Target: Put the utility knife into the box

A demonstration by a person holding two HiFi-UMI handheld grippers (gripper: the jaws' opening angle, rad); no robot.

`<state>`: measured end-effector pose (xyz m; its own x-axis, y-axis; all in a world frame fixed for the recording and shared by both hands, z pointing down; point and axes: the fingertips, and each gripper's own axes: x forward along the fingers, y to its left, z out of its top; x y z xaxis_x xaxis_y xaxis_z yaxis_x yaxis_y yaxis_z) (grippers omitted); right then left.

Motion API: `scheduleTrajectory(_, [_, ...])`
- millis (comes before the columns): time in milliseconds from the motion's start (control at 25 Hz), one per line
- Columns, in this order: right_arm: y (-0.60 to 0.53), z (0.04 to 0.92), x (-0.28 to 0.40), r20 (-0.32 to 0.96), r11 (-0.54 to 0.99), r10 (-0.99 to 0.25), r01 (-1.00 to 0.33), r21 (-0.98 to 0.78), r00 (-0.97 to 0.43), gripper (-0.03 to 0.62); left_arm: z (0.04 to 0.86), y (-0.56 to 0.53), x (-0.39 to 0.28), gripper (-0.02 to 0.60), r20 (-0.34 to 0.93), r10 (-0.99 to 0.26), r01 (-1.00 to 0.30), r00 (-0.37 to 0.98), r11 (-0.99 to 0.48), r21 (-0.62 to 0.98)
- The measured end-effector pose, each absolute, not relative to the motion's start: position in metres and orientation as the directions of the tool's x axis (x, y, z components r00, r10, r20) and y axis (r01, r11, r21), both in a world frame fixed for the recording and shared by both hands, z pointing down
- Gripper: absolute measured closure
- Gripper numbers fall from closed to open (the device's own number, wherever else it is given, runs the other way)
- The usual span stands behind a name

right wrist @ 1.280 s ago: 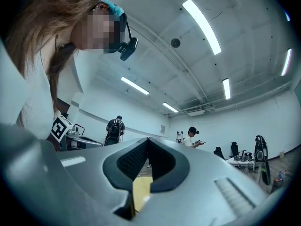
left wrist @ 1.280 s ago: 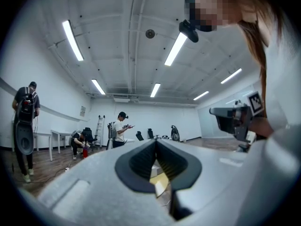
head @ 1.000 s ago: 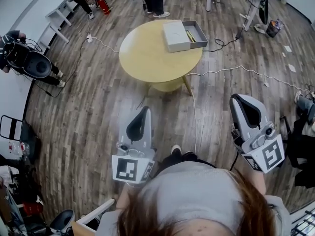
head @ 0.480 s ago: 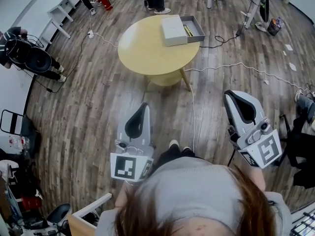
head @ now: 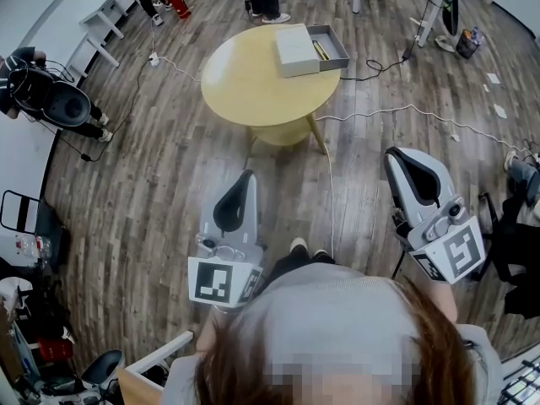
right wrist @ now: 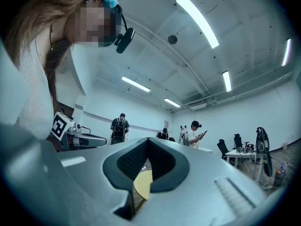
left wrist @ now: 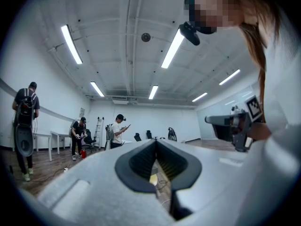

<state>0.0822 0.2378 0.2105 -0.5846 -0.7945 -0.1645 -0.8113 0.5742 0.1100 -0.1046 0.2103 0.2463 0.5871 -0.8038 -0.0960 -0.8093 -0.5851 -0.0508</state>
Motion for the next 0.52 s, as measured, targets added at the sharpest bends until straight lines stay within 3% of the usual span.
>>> scheduleTrajectory(520, [0.2343, 0.212, 0.0736, -0.157, 0.551, -0.812, -0.827, 0.117, -0.563, 0.589, 0.244, 0.2037, -0.115, 0.588, -0.113, -0.801, -0.808, 0.588, -0.587, -0.046])
